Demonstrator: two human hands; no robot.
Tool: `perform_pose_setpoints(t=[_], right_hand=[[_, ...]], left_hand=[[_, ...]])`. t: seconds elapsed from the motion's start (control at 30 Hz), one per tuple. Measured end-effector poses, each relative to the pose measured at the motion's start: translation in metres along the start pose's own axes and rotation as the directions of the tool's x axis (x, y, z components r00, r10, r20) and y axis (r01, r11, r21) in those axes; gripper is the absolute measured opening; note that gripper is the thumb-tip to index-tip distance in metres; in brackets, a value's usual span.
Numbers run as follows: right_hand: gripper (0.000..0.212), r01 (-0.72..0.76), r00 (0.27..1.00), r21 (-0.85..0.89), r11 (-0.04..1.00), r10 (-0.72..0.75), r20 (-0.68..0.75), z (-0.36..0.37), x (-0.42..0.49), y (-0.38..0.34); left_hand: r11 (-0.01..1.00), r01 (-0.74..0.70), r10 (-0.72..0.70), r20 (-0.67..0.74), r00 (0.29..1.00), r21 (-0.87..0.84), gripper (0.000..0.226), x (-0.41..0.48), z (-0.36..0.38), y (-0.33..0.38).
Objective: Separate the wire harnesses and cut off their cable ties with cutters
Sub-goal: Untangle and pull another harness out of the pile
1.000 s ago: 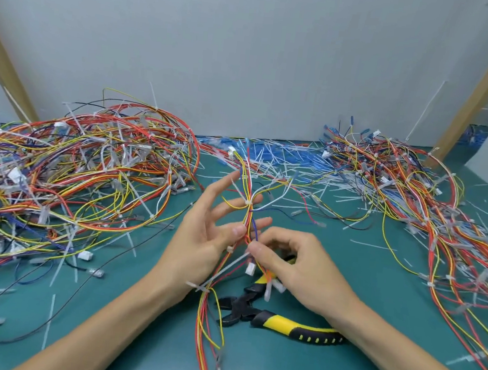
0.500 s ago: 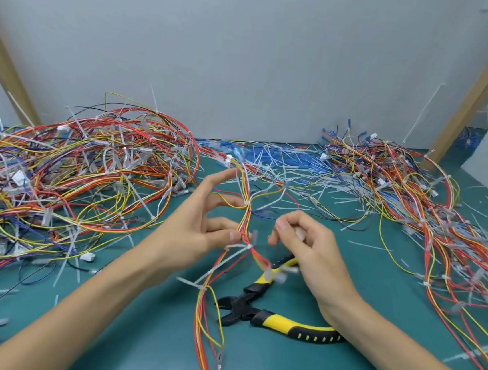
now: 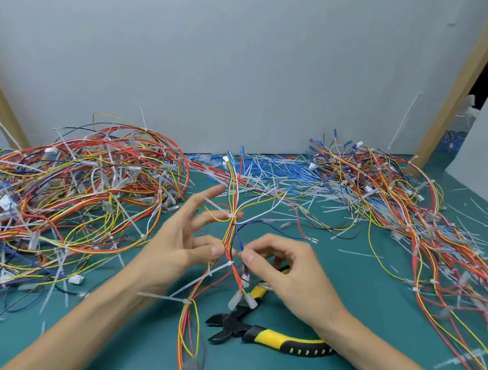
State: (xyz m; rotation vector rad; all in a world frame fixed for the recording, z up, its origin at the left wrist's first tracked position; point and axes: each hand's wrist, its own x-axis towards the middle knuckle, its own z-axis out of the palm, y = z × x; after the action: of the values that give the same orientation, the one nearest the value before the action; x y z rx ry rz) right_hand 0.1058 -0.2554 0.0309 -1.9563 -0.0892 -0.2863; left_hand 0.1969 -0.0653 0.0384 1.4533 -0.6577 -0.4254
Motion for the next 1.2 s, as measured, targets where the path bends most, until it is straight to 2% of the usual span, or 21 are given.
perform_pose_setpoints(t=[0.5, 0.67, 0.73, 0.83, 1.0, 1.1, 1.2], right_hand=[[0.013, -0.035, 0.998, -0.068, 0.997, 0.031, -0.056, 0.002, 0.001, 0.000], [0.014, -0.035, 0.997, -0.056, 0.998, 0.031, -0.071, 0.003, 0.001, 0.005], [0.014, -0.044, 0.996, 0.008, 0.999, 0.045, -0.077, 0.001, 0.002, 0.006], [0.016, -0.044, 0.997, 0.034, 0.998, 0.046, -0.062, 0.001, 0.002, 0.006], [0.007, -0.061, 0.998, -0.021, 0.998, 0.060, -0.035, 0.002, 0.003, 0.007], [0.007, -0.067, 0.996, -0.014, 0.998, 0.066, -0.053, 0.002, 0.003, 0.007], [0.010, -0.088, 0.991, 0.029, 0.996, 0.091, -0.103, 0.001, 0.004, 0.008]], left_hand=[[0.994, -0.012, 0.021, -0.085, 0.996, 0.111, 0.081, -0.003, 0.017, -0.001], [0.984, 0.001, 0.011, -0.069, 0.998, 0.178, 0.082, -0.004, 0.019, 0.003], [0.983, 0.002, 0.013, -0.077, 0.997, 0.186, 0.085, -0.002, 0.019, 0.005], [0.947, -0.012, 0.054, -0.123, 0.991, 0.321, 0.085, -0.003, 0.020, 0.005], [0.903, -0.036, 0.113, -0.154, 0.982, 0.429, 0.060, -0.006, 0.026, 0.011], [0.803, -0.047, 0.180, -0.167, 0.969, 0.594, 0.045, -0.012, 0.023, 0.020], [0.738, -0.048, 0.300, -0.262, 0.917, 0.673, 0.022, -0.026, 0.013, 0.023]])
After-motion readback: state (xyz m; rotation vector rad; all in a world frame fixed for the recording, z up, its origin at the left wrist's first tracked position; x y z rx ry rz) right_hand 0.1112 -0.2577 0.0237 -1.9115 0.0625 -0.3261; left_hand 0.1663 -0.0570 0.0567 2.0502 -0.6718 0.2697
